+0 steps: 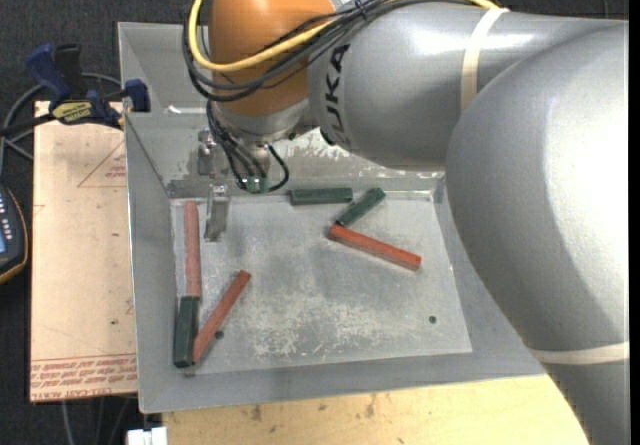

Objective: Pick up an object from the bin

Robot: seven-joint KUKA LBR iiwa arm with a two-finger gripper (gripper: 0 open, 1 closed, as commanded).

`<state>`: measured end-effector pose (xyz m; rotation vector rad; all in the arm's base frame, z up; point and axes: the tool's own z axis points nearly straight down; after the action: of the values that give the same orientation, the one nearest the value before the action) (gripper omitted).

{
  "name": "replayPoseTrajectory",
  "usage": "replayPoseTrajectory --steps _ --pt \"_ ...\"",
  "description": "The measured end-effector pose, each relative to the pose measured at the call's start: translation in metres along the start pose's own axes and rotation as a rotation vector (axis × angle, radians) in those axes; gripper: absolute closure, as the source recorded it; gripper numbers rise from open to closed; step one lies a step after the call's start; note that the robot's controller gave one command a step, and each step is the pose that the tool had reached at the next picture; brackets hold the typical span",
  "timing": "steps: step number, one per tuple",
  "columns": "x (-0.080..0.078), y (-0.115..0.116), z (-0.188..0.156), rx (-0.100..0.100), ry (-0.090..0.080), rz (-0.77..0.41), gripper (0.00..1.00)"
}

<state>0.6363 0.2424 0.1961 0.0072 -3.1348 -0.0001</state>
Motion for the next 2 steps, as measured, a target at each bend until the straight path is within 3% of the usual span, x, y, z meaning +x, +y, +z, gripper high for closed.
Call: replayPoseTrajectory --steps 1,2 --pt "0.008 0.001 0.108 0.001 -0.002 -0.324 0.00" --pt "0.067 0.000 0.125 -0.002 -0.013 -0.297 0.00"
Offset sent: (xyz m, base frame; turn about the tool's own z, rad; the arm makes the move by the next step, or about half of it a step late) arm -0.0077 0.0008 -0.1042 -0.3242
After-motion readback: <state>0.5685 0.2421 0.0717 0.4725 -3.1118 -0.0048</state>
